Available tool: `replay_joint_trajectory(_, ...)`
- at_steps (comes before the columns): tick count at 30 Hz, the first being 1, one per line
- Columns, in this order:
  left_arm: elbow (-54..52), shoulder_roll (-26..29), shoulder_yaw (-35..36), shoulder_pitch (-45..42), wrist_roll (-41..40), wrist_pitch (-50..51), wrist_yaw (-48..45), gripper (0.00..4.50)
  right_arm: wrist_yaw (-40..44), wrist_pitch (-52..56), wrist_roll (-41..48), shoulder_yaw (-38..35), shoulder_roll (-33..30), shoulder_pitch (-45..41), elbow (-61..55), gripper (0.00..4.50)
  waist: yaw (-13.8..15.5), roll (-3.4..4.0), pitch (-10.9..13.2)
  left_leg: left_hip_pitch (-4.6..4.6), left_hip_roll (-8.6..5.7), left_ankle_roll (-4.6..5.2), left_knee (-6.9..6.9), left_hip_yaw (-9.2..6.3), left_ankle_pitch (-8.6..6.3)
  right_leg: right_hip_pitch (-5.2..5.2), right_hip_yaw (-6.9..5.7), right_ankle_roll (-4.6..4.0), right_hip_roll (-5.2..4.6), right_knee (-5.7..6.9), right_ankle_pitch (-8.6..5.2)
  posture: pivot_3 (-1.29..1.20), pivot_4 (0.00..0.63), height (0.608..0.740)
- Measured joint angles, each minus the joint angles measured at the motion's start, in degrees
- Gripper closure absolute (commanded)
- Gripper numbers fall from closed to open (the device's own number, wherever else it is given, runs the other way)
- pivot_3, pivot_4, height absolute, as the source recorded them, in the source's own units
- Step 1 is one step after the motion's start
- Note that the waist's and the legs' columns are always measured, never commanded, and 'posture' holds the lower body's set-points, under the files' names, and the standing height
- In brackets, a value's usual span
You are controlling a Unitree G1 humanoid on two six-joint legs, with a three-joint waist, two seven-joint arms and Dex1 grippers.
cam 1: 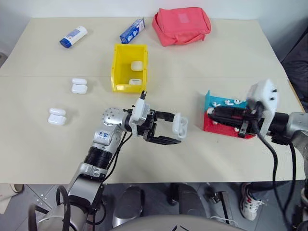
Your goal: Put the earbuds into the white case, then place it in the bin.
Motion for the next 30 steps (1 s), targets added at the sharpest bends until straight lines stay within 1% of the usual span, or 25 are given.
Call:
replay_joint_trajectory(3, 3.5, -0.7, 0.1, -1.7, 0.0, -0.3, -2.5, 1.77, -3.6, 0.5, 7.2, -0.8, 4.7, -0.9, -1.7, 3.98, 0.0, 0.00, 0.0, -0.01, 0.00, 0.04, 0.03, 0.00, -0.02, -0.02, 0.02, -0.01, -0.01, 0.02, 0.00, 0.00, 0.150, 0.740)
replay_joint_trajectory(7, 6.8, -2.1, 0.8, -4.2, 0.0, -0.5, -3.6, 1.77, -7.0, -0.8, 11.3, 0.3, 7.8, -1.3, -1.9, 3.98, -0.1, 0.04, 0.0, -0.01, -0.02, 0.08, 0.03, 0.03, -0.04, -0.02, 0.05, -0.02, 0.00, 0.05, -0.01, 0.00, 0.150, 0.740)
replay_joint_trajectory(11, 7.7, -3.3, 1.5, -5.7, -0.3, -0.3, -3.7, 1.77, -8.8, -3.7, 11.5, 3.4, 8.4, -0.2, -1.7, 3.98, -0.1, 0.04, 0.0, 0.00, -0.02, 0.14, 0.03, 0.10, -0.07, -0.03, 0.08, -0.02, 0.02, 0.06, -0.01, 0.00, 0.150, 0.740)
replay_joint_trajectory(17, 8.0, -3.5, 2.3, -6.4, -0.6, 0.3, -3.7, 1.77, -10.9, -6.7, 12.3, 5.5, 8.6, 1.5, -1.6, 3.98, -0.2, 0.04, 0.0, 0.01, -0.01, 0.17, 0.03, 0.14, -0.09, -0.04, 0.10, -0.02, 0.03, 0.07, -0.01, 0.00, 0.150, 0.740)
replay_joint_trajectory(30, 8.3, -3.6, 3.6, -7.0, -0.7, 0.2, -3.7, 1.77, -11.8, -12.8, 11.1, 10.4, 8.6, 2.6, 0.9, 3.98, -0.2, 0.04, 0.0, 0.02, -0.01, 0.23, 0.03, 0.21, -0.12, -0.06, 0.17, -0.02, 0.02, 0.07, -0.01, 0.00, 0.150, 0.740)
